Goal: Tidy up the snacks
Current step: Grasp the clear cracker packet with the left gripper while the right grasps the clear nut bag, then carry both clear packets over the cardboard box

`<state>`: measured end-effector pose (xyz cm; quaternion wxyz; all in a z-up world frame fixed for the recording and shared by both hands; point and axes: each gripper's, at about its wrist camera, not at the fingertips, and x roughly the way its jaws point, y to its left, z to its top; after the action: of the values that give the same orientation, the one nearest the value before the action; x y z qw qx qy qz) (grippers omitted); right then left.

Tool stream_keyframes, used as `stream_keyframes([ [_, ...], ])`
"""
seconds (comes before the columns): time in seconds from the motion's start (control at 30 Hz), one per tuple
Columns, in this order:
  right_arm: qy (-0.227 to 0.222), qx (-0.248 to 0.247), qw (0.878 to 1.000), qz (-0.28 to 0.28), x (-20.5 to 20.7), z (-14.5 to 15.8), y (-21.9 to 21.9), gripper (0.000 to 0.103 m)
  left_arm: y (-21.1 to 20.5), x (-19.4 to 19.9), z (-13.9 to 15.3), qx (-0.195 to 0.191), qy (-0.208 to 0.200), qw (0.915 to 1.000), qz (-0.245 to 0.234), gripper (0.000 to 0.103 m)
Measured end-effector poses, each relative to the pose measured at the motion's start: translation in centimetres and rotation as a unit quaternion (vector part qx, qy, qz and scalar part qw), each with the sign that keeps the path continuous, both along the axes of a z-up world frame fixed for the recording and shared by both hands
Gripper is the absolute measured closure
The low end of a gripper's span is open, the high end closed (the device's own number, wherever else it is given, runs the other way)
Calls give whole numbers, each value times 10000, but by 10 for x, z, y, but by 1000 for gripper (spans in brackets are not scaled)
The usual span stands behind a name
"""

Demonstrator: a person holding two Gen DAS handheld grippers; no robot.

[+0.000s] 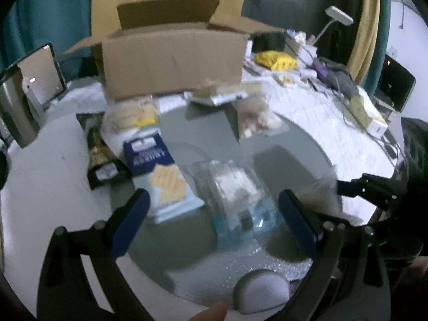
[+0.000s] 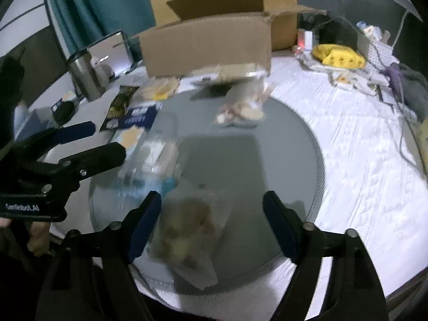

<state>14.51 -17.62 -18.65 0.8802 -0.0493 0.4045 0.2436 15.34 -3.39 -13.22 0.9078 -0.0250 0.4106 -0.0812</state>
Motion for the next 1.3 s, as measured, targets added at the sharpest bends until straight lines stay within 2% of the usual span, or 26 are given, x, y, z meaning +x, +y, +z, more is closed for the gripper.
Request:
stream_keyframes([
  [0.1,98,25,9999,97,0,-7,0,52,-8,5,-7,50,138,9999,-87,5],
  [0.23,52,124,9998,171,2,-6,-7,55,-20,13,-14,167,293,9993,-164,6],
  [0.43,-80,331,9994,-34,21,2,-38,57,-35,30,-23,479,516,9973,-191,6],
  [0.5,-158,382,9991,-109,27,5,-47,57,-40,35,-25,601,553,9965,-175,10],
  [0.57,-210,434,9987,-133,36,7,-57,57,-46,41,-28,809,564,9950,-179,21],
  [0.67,-225,562,9980,-172,49,9,-70,57,-50,51,-33,696,777,9944,-180,37],
  [0.77,-261,683,9972,-169,61,10,-85,57,-55,58,-32,753,809,9938,-95,43],
  [0.9,-243,852,9960,-106,78,12,-99,57,-63,63,-30,756,884,9932,-3,45],
  [1.07,-270,876,9958,-20,93,25,-109,57,-68,73,-25,515,928,9942,179,45],
  [1.3,-470,665,9967,54,114,53,-118,57,-67,86,3,375,523,9978,181,45],
])
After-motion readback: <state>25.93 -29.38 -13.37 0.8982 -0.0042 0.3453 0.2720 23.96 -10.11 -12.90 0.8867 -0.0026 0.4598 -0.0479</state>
